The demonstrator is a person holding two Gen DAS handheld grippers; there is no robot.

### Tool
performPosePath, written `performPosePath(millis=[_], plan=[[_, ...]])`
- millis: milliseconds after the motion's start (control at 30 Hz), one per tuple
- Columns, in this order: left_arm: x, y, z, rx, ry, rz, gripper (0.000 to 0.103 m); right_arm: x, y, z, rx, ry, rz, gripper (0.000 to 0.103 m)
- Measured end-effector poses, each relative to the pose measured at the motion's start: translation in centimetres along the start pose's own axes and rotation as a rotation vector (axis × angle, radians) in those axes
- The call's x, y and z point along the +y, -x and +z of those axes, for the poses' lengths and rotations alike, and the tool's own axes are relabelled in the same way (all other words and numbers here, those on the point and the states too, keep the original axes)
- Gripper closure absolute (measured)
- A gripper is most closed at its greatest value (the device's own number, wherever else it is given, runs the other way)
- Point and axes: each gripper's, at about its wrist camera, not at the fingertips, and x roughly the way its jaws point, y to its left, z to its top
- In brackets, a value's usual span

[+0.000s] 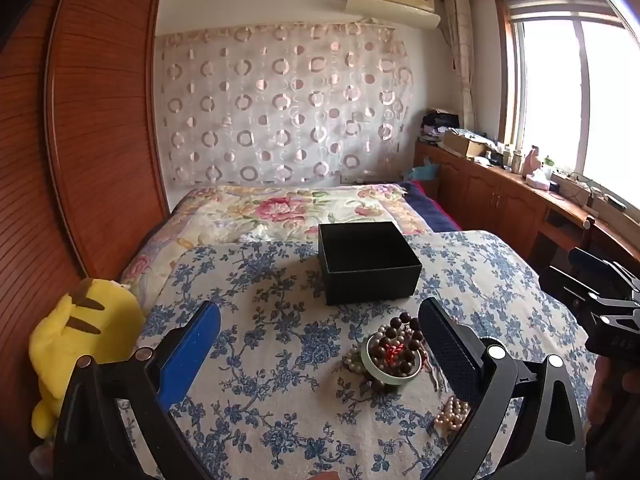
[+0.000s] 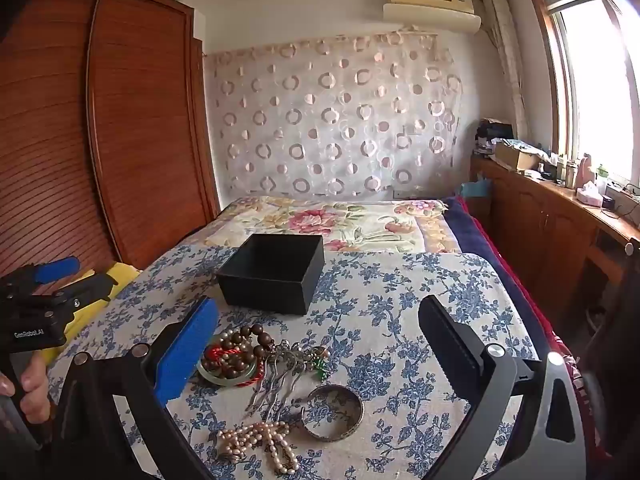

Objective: Organize jewelry

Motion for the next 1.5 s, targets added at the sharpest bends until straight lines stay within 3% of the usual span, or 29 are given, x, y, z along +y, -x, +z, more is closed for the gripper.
performPosePath(millis=[1500], plan=[[-0.4, 1.3, 0.9, -0.029, -0.003, -0.006, 0.007, 0.3, 1.1, 0.8, -0.019, -0.004, 0.006, 0.002]])
